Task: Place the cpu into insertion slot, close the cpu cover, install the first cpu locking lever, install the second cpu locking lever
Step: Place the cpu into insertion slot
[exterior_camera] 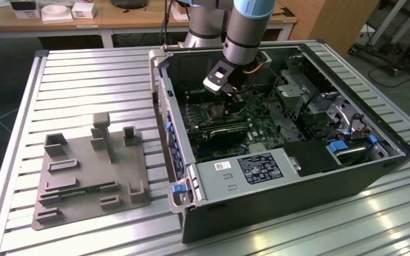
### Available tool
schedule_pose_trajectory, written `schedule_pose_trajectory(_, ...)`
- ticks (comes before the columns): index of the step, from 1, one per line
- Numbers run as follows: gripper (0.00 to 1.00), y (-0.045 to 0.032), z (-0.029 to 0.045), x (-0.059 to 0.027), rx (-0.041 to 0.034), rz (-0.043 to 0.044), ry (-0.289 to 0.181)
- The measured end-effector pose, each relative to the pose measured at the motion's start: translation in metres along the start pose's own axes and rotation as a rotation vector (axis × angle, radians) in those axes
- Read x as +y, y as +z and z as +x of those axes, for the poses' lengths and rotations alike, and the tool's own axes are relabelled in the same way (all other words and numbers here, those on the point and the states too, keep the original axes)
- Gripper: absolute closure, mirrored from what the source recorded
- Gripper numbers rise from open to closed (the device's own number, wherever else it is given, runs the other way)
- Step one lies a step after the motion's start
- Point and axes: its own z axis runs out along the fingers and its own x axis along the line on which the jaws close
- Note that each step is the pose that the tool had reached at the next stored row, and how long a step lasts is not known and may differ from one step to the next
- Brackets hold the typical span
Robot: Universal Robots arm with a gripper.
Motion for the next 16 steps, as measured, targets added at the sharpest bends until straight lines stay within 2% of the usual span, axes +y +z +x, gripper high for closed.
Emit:
schedule_pose_trajectory(10,0.44,0.0001,0.0,0.0,0.0002,-0.0001,0.002)
schedule_pose_trajectory(11,0.38,0.0001,0.0,0.0,0.0004,-0.0002,0.002)
schedule_pose_trajectory(12,0.38,0.0001,0.0,0.0,0.0003,-0.0001,0.002)
schedule_pose_trajectory(13,0.32,0.0001,0.0,0.0,0.0003,-0.0002,0.003)
schedule_pose_trajectory(16,0.32,0.0001,0.0,0.0,0.0003,-0.0001,0.003)
